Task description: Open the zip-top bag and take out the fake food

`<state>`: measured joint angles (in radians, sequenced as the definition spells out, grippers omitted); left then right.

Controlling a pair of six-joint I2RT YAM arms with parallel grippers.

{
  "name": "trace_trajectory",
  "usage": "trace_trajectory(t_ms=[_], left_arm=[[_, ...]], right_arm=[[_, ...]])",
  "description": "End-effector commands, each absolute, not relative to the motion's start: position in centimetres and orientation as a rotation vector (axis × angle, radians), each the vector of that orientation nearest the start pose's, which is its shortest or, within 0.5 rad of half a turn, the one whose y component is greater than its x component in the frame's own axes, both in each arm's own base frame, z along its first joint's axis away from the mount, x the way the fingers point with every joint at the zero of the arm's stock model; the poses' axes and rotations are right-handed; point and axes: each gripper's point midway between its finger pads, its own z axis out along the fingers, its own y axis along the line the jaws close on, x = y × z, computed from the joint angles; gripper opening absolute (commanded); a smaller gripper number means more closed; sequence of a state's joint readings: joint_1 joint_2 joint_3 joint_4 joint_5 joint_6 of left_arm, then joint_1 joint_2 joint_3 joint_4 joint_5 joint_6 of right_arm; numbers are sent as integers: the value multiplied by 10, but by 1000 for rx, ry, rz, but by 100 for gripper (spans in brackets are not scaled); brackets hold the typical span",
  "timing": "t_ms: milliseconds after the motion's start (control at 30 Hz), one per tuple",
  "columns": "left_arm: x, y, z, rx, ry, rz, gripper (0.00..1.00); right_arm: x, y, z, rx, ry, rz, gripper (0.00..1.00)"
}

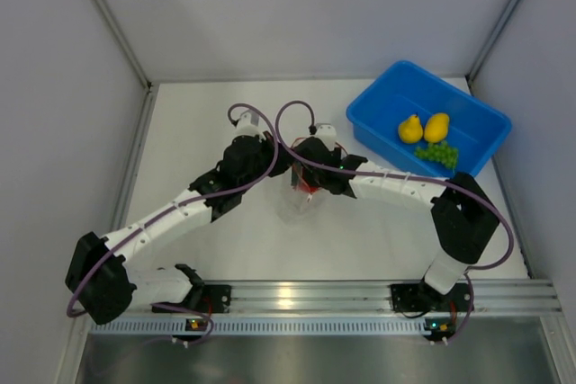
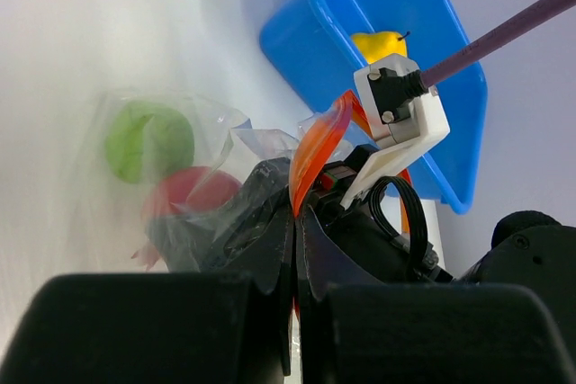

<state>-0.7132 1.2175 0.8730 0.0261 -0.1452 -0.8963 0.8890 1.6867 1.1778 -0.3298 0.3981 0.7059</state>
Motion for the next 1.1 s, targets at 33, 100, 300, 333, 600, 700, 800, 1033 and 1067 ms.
trace_trajectory(t_ms=[33, 100, 300, 333, 600, 700, 800, 1033, 1067], left_arm=[[312, -270, 228, -302, 1979, -913, 0], [312, -269, 228, -302, 1978, -909, 0], [312, -264, 236, -308, 1950, -903, 0], [311, -263, 238, -305, 1943, -902, 0], [313, -260, 231, -301, 1951, -873, 0], [313, -260, 228, -302, 1959, -870, 0], [314, -261, 227, -296, 1962, -864, 0], [315, -268, 227, -275, 1977, -883, 0], [314, -269, 228, -264, 1976, -888, 0]], right_arm=[[313, 318, 179, -68, 2196, 411, 53], [312, 317, 185, -89, 2187, 408, 51], [310, 303, 175, -143, 2201, 328, 48], [309, 303, 173, -166, 2196, 324, 47], [303, 273, 154, -126, 2210, 257, 42], [306, 262, 157, -75, 2207, 255, 41], [306, 266, 162, -117, 2197, 291, 40], [288, 308, 183, -417, 2088, 547, 33], [286, 313, 186, -454, 2076, 565, 33]])
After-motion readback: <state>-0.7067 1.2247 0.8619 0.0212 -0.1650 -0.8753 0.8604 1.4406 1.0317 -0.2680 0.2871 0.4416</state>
